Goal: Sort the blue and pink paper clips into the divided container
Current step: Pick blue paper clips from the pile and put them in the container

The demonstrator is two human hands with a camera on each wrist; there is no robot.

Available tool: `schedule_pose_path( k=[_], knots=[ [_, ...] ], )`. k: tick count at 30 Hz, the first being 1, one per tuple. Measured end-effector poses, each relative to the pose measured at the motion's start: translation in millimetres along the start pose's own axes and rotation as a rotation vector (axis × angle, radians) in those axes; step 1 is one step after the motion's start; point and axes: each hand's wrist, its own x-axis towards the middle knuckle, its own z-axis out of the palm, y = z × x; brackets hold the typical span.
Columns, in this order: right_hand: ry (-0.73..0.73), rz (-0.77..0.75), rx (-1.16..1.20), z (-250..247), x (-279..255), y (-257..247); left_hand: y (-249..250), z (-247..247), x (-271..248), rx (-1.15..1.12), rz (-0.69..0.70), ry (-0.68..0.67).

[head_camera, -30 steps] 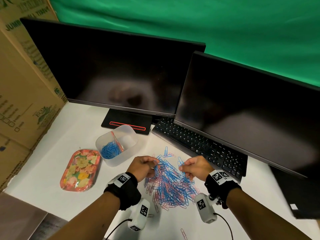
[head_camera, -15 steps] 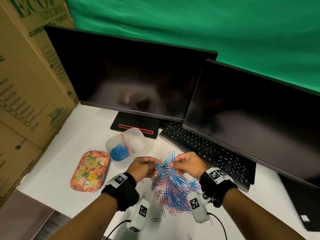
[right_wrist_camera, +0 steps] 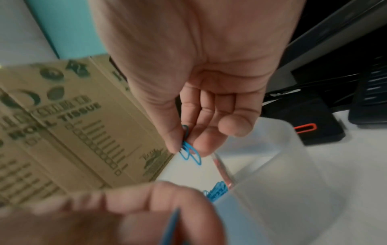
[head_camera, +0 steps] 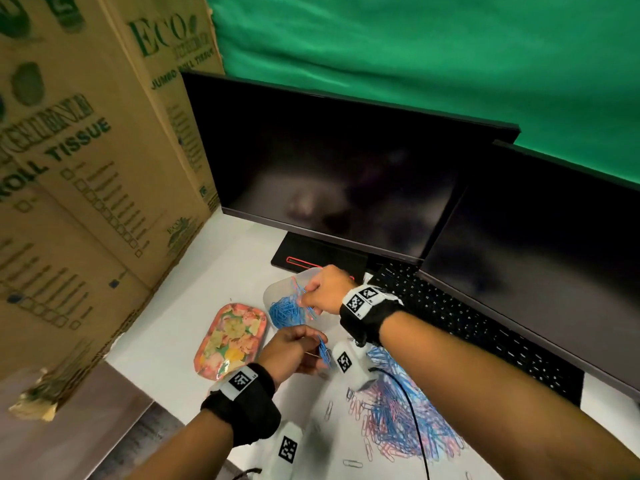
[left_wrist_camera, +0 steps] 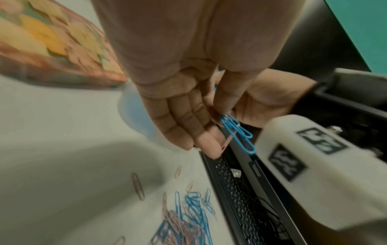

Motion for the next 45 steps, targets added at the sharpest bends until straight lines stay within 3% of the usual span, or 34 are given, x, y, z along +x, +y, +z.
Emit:
schedule_pose_path(
  k=[5, 8, 13, 21, 29, 33, 41, 45],
  knots=[
    [-0.083, -0.012, -0.183, 15.2, 20.2, -7.8, 4.2, -18.5, -4.8, 0.074, 0.027, 0.033],
    [-0.018, -0.069, -0.018, 5.2, -0.6, 7.8, 7.7, -22.6, -4.2, 0.086, 0.065, 0.042],
    [-0.179, -0.038, 0.297, 8.7, -62.9, 58.4, 13.5, -13.3, 0.0, 0.093, 0.131, 0.071],
    [0.089, -0.049, 0.571, 29.6, -107.1, 73.5, 20.8, 18.0, 0.7, 0.000, 0.141, 0.019],
    [0.204, -0.097, 0.272, 11.4, -137.9, 76.3, 8.1, 35.8, 1.4, -0.414, -0.009, -0.079],
    [0.213, -0.127, 0.229, 6.2, -153.2, 73.3, 3.2, 47.1, 2.0, -0.552, -0.055, -0.138],
    [0.296, -0.093, 0.348, -6.0, -164.7, 81.9, -2.2, 61.5, -2.8, -0.521, -0.075, -0.190],
    [0.321, -0.048, 0.444, -15.6, -169.7, 86.3, -2.7, 63.1, -9.1, -0.393, -0.038, -0.262]
  ],
)
